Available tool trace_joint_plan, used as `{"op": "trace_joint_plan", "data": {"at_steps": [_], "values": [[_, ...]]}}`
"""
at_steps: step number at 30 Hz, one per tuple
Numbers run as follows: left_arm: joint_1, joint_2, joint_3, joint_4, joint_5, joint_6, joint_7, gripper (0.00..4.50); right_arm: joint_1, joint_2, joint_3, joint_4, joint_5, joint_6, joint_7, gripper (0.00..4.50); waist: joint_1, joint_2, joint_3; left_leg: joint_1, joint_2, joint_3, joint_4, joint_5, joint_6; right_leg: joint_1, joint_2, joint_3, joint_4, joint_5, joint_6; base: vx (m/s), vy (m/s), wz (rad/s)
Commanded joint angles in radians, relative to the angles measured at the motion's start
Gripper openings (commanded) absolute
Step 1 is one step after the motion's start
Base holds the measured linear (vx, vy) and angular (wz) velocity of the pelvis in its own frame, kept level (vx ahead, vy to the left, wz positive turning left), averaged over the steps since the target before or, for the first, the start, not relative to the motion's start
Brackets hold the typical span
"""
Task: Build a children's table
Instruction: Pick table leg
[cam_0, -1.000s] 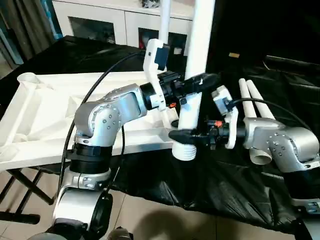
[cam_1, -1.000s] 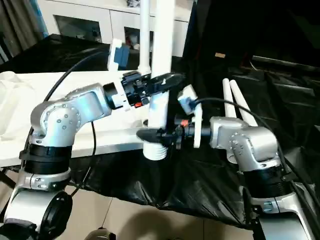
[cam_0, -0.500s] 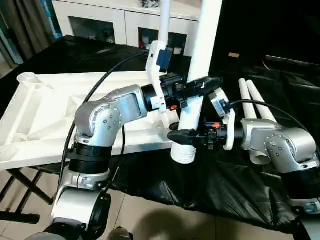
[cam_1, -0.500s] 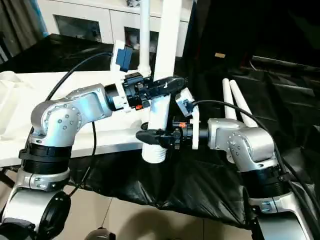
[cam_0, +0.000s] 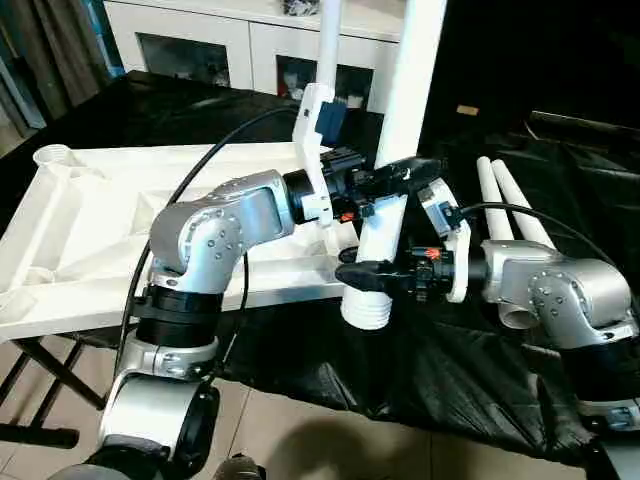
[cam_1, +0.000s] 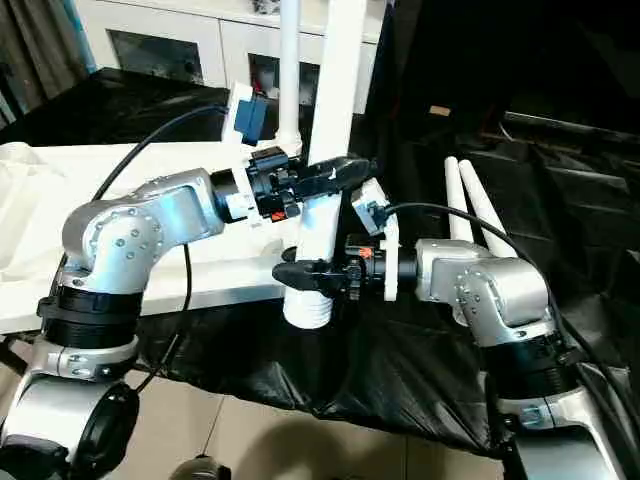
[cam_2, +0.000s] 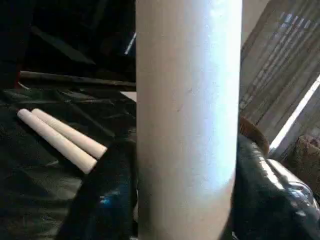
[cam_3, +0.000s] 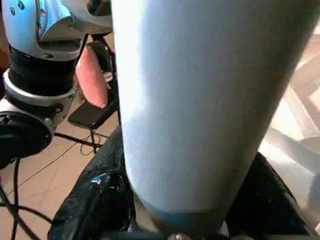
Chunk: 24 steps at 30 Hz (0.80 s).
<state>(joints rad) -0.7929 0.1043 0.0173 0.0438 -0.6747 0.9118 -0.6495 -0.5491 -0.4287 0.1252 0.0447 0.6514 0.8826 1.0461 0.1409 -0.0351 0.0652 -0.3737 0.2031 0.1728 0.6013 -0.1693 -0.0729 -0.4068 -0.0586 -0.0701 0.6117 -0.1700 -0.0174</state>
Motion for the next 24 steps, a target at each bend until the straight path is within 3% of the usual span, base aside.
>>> {"op": "trace_joint_plan", "data": {"at_steps": [1,5,7,8,10,11,12,13,14,15,16,17,18,19,20,24], "values": [[-0.017,-0.009,0.008,-0.021,-0.001,-0.024,0.007,2.95,0.004,0.007,-0.021,0.002,-0.011,-0.021,-0.024,1.91,-0.001,-0.009,-0.078,0.008,0.022,-0.005,-0.062,-0.128,-0.003,0.061,-0.077,0.044,-0.073,-0.247,-0.139,0.000,0.000,0.00],[-0.003,-0.051,0.062,-0.029,0.026,-0.151,0.075,3.02,0.020,0.064,-0.076,0.006,-0.004,-0.070,-0.096,1.91,0.000,-0.007,-0.080,0.008,0.024,-0.005,-0.062,-0.136,-0.006,0.061,-0.079,0.045,-0.073,-0.230,-0.144,0.000,0.000,0.00],[0.002,-0.078,0.099,-0.023,0.047,-0.229,0.132,3.02,0.028,0.102,-0.117,0.014,-0.002,-0.095,-0.161,1.91,0.001,0.002,-0.082,0.010,0.024,-0.007,-0.062,-0.132,-0.009,0.062,-0.077,0.044,-0.070,-0.211,-0.145,0.000,0.000,0.00],[0.003,-0.078,0.103,-0.020,0.054,-0.239,0.141,3.02,0.031,0.112,-0.127,0.016,-0.004,-0.103,-0.180,1.91,-0.001,0.000,-0.080,0.008,0.024,-0.006,-0.063,-0.133,-0.009,0.061,-0.076,0.045,-0.072,-0.208,-0.143,0.000,0.000,0.00],[0.020,-0.038,0.097,0.013,0.081,-0.271,0.106,3.02,0.044,0.154,-0.165,0.047,-0.059,-0.188,-0.300,1.91,-0.004,0.007,-0.080,0.010,0.021,-0.006,-0.064,-0.148,-0.018,0.058,-0.076,0.044,-0.073,-0.224,-0.137,0.000,0.000,0.00],[0.025,-0.029,0.094,0.019,0.084,-0.274,0.092,3.02,0.046,0.160,-0.167,0.054,-0.075,-0.207,-0.322,1.91,-0.005,0.004,-0.080,0.013,0.020,-0.005,-0.065,-0.150,-0.025,0.055,-0.075,0.043,-0.076,-0.248,-0.122,0.000,0.000,0.00],[0.034,-0.010,0.076,0.024,0.100,-0.285,0.067,3.02,0.050,0.165,-0.170,0.062,-0.093,-0.228,-0.346,1.91,-0.005,0.011,-0.081,0.015,0.020,-0.006,-0.066,-0.155,-0.032,0.055,-0.073,0.044,-0.076,-0.247,-0.117,0.000,0.000,0.00],[0.034,-0.010,0.076,0.024,0.100,-0.285,0.067,3.02,0.050,0.165,-0.170,0.062,-0.093,-0.228,-0.346,1.91,-0.006,0.010,-0.080,0.014,0.020,-0.007,-0.067,-0.152,-0.034,0.055,-0.073,0.044,-0.076,-0.245,-0.115,0.000,0.000,0.00],[0.061,0.057,0.001,0.047,0.159,-0.308,-0.012,3.02,0.064,0.178,-0.178,0.088,-0.152,-0.313,-0.419,1.91,-0.006,0.015,-0.082,0.014,0.020,-0.007,-0.067,-0.154,-0.036,0.058,-0.072,0.045,-0.072,-0.229,-0.120,0.000,0.000,0.00],[0.061,0.057,0.001,0.047,0.159,-0.308,-0.012,3.02,0.064,0.178,-0.178,0.088,-0.152,-0.313,-0.419,1.91,-0.010,0.015,-0.081,0.014,0.020,-0.006,-0.069,-0.158,-0.040,0.052,-0.071,0.045,-0.072,-0.241,-0.106,0.000,0.000,0.00],[0.096,0.167,-0.155,0.094,0.308,-0.419,-0.103,3.02,0.078,0.177,-0.176,0.106,-0.199,-0.370,-0.465,1.91,-0.007,0.018,-0.082,0.018,0.020,-0.009,-0.071,-0.157,-0.038,0.050,-0.071,0.045,-0.078,-0.243,-0.092,0.000,0.000,0.00],[0.100,0.185,-0.182,0.104,0.334,-0.436,-0.113,3.02,0.080,0.173,-0.173,0.108,-0.209,-0.376,-0.472,1.91,-0.006,0.027,-0.082,0.019,0.022,-0.013,-0.074,-0.163,-0.038,0.049,-0.071,0.045,-0.077,-0.248,-0.081,0.000,0.000,0.00],[0.110,0.228,-0.250,0.136,0.397,-0.479,-0.141,3.02,0.086,0.165,-0.166,0.114,-0.236,-0.393,-0.491,1.91,-0.010,0.025,-0.083,0.021,0.020,-0.011,-0.073,-0.169,-0.044,0.049,-0.068,0.046,-0.074,-0.235,-0.075,0.000,0.000,0.00],[0.118,0.251,-0.288,0.162,0.433,-0.511,-0.164,3.02,0.091,0.163,-0.165,0.117,-0.250,-0.402,-0.501,1.91,-0.012,0.025,-0.082,0.020,0.019,-0.009,-0.074,-0.173,-0.049,0.051,-0.070,0.047,-0.072,-0.228,-0.081,0.000,0.000,0.00],[0.128,0.279,-0.339,0.201,0.481,-0.561,-0.198,3.02,0.096,0.161,-0.167,0.123,-0.268,-0.417,-0.519,1.91,-0.013,0.036,-0.082,0.019,0.019,-0.009,-0.073,-0.175,-0.054,0.054,-0.070,0.049,-0.068,-0.218,-0.089,0.000,0.000,0.00],[0.144,0.320,-0.435,0.323,0.570,-0.647,-0.279,3.02,0.110,0.155,-0.184,0.115,-0.283,-0.411,-0.543,1.91,-0.015,0.033,-0.084,0.019,0.020,-0.009,-0.074,-0.182,-0.061,0.057,-0.073,0.050,-0.065,-0.180,-0.118,0.000,0.000,0.00]]}}
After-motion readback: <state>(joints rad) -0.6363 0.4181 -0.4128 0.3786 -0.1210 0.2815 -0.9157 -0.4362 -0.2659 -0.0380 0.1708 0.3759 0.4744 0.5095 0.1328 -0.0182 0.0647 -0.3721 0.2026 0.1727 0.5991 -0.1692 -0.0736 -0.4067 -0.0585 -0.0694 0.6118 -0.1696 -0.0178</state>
